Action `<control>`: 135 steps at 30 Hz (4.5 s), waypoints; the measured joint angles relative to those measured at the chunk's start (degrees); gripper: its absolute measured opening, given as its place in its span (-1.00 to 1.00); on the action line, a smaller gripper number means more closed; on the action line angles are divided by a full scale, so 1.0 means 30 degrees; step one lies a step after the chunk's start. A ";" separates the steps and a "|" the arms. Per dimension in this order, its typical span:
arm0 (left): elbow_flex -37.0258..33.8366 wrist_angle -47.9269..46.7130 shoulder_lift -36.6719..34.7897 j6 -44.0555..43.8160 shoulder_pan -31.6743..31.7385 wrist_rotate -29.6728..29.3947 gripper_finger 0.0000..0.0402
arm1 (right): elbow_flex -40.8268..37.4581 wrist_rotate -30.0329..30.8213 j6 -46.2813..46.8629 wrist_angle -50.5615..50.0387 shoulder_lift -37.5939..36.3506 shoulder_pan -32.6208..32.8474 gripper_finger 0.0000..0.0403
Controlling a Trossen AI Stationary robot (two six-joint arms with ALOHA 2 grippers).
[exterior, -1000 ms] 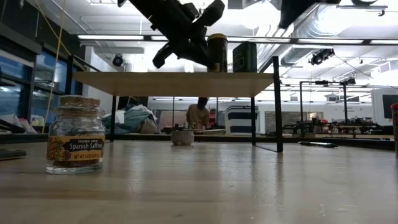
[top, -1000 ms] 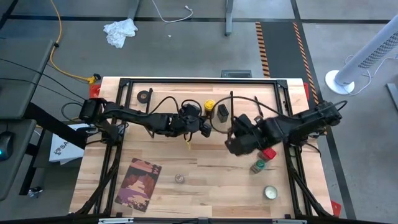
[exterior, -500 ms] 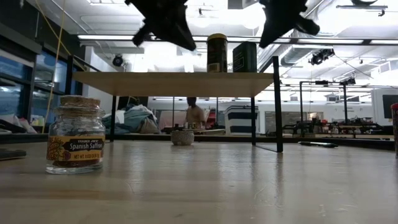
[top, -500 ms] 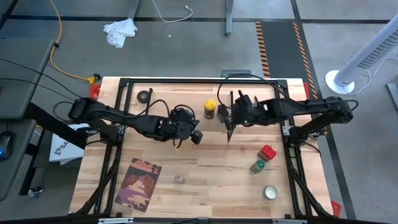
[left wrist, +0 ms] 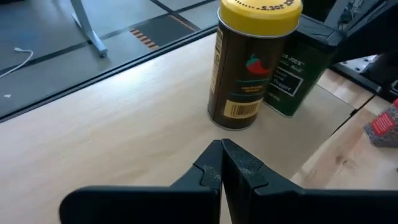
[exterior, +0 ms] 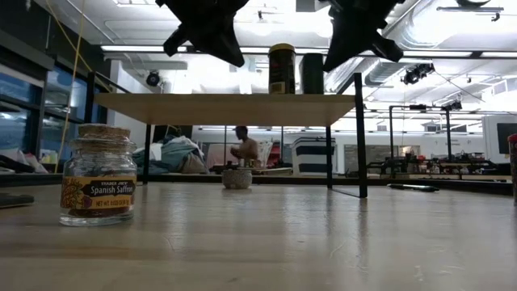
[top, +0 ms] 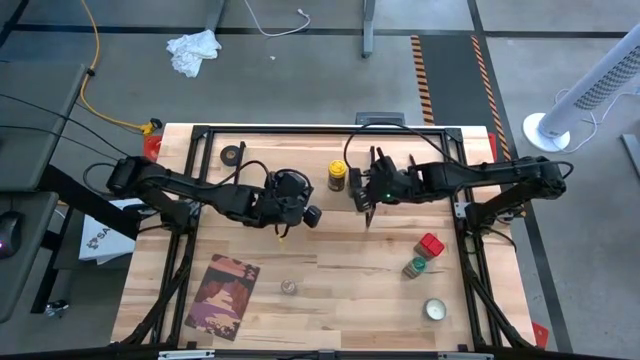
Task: Shelf spices
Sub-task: Adjust the black seasoning can, then put the green seasoning bottle on the shelf
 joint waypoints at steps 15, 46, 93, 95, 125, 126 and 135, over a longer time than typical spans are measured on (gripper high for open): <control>-0.0331 -0.4874 -0.4471 0.1354 -0.1318 0.1443 -1.00 | 0.0007 -0.2834 -0.0823 -0.4656 -0.2799 0.2596 -1.00; -0.4489 -0.3027 -1.0199 -0.0852 -0.4652 0.1847 -0.84 | -0.0130 -0.5080 0.5170 -1.3901 -0.1861 0.8791 0.37; -0.4481 -0.2922 -0.9908 -0.2696 -0.2350 0.2593 -0.47 | -0.6703 -0.5357 0.7017 -0.9473 -0.3300 0.8753 0.51; -0.4481 -0.2922 -0.9908 -0.2696 -0.2350 0.2536 -0.47 | -0.6703 -0.5350 0.7011 -0.9473 -0.3300 0.8750 0.51; -0.4481 -0.2936 -0.9908 -0.2667 -0.2350 0.2085 -0.47 | -0.6703 -0.5350 0.6664 -0.9459 -0.3300 0.8757 0.51; -0.4481 -0.2936 -0.9908 -0.2667 -0.2350 0.2050 -0.47 | -0.6703 -0.5350 0.6664 -0.9466 -0.3300 0.8757 0.51; -0.4481 -0.2951 -0.9908 -0.2655 -0.2350 0.2042 -0.47 | -0.6703 -0.5350 0.6686 -0.9458 -0.3300 0.8751 0.51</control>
